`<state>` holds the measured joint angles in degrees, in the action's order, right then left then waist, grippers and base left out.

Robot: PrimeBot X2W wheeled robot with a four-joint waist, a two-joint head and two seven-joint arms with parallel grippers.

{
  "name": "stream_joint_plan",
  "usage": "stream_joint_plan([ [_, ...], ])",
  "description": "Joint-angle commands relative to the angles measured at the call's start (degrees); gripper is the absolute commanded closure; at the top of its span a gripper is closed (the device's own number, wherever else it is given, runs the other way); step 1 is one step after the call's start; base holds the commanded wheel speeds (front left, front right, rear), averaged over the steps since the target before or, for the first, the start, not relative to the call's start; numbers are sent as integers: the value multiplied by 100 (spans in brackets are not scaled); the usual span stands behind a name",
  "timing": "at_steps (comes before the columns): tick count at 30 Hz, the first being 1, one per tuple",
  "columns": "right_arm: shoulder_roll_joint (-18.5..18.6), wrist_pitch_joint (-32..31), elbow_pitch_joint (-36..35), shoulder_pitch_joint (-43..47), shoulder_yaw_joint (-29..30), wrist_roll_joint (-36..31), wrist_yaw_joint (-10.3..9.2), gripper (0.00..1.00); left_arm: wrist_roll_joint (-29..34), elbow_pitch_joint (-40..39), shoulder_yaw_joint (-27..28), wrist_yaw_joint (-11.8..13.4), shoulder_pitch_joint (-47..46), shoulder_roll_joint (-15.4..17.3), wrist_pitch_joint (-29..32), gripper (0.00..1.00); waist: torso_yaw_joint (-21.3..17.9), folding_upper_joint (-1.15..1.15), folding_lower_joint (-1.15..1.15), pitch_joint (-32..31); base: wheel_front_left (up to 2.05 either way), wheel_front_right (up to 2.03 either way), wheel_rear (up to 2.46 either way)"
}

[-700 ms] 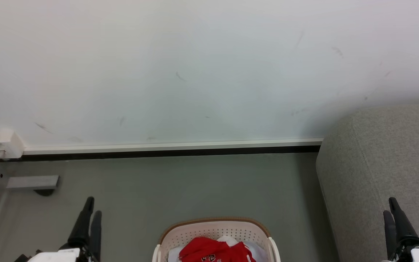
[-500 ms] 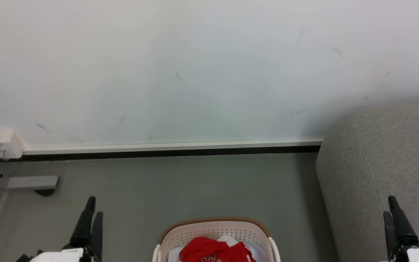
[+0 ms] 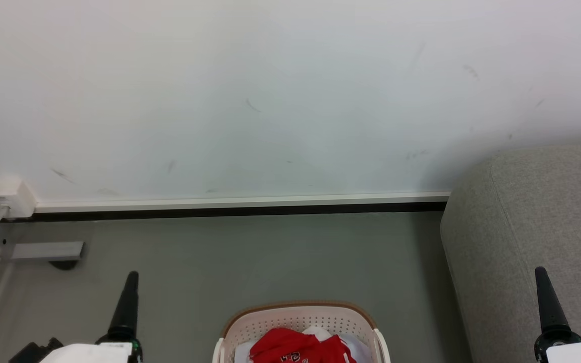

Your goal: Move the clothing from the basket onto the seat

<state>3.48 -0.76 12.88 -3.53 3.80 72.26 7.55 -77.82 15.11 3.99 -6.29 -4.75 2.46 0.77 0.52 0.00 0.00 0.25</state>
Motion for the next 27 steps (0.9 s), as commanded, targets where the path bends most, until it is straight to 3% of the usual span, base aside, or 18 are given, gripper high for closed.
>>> stream_joint_plan([
  [1, 78, 81, -139, -58, -21, -342, -2, 0, 331, -131, -11, 42, -64, 37, -87, 0, 6, 0, 0, 1, 0, 0, 0],
  [27, 210, 617, -188, 9, -283, -3382, -5, 0, 3497, -385, -231, 475, 145, 58, -622, 0, 73, 0, 0, -1, 0, 0, 0],
])
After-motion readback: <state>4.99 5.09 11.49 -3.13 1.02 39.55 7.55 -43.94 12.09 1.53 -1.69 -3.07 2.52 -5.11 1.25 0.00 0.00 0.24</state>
